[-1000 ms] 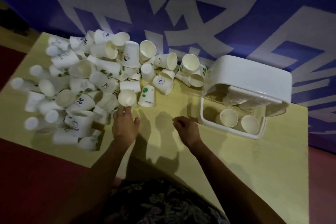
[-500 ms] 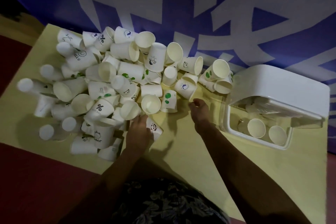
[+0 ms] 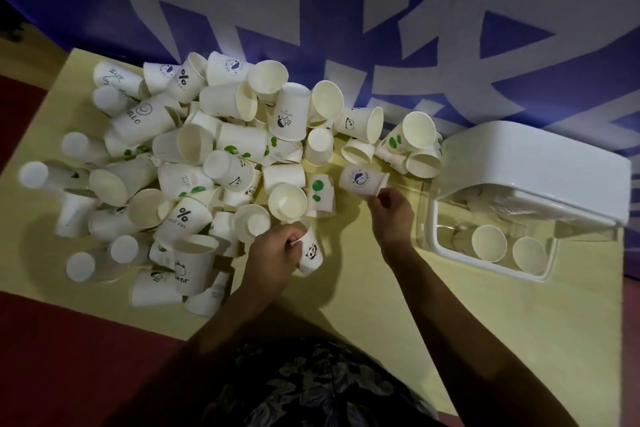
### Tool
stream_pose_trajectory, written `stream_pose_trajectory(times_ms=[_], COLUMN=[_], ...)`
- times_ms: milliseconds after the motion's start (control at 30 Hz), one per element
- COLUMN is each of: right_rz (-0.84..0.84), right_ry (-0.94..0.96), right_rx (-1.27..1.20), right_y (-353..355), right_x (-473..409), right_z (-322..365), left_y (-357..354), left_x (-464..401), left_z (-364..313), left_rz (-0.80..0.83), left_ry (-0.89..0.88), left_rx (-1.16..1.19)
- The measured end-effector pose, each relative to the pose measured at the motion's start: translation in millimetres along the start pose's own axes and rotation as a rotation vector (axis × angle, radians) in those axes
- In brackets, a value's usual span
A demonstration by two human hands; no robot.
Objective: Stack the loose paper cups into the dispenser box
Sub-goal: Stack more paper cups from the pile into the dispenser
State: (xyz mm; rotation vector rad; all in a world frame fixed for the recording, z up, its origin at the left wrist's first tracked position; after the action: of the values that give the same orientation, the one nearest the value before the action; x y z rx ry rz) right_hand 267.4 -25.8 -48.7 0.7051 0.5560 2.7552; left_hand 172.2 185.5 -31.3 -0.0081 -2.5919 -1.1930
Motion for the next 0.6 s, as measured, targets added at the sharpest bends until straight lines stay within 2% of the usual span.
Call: stream_pose_trajectory(times_ms=[100, 333, 467, 600], right_rz=[-0.014, -0.057, -0.121, -0.202], right_ry=[0.13, 0.452, 0.537, 0.571], right_rx=[0.0, 0.116, 0.173, 0.198], right_y=[27.9, 94.4, 137.3, 183.5], right_x=[21.4, 57.0, 68.3, 74.8], right_z=[-2.8, -6.7, -17.5, -32.2], left_y=[-1.2, -9.9, -24.2, -48.1], left_x=[0.3, 5.3, 13.0, 21.7], left_z=[-26.1, -97.7, -139.1, -182.8], left_rz=[0.025, -0.094, -0.142, -0.122], left_ry=[-0.045, -0.312, -0.383, -0.461], left_rx=[0.012, -0.079, -0.102, -0.058])
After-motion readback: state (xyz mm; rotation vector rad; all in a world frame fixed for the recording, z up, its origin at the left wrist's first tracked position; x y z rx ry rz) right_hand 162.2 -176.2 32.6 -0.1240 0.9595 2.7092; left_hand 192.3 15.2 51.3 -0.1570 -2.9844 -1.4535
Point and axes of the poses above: each hand's wrist, its own x-axis away from the middle knuckle, its own y-axis out of the back of the hand, z = x × y, the point moved 3 cm from there along -x, towards the middle knuckle, and after that the axes turned 11 degrees about -x, right-handed, at the moved point
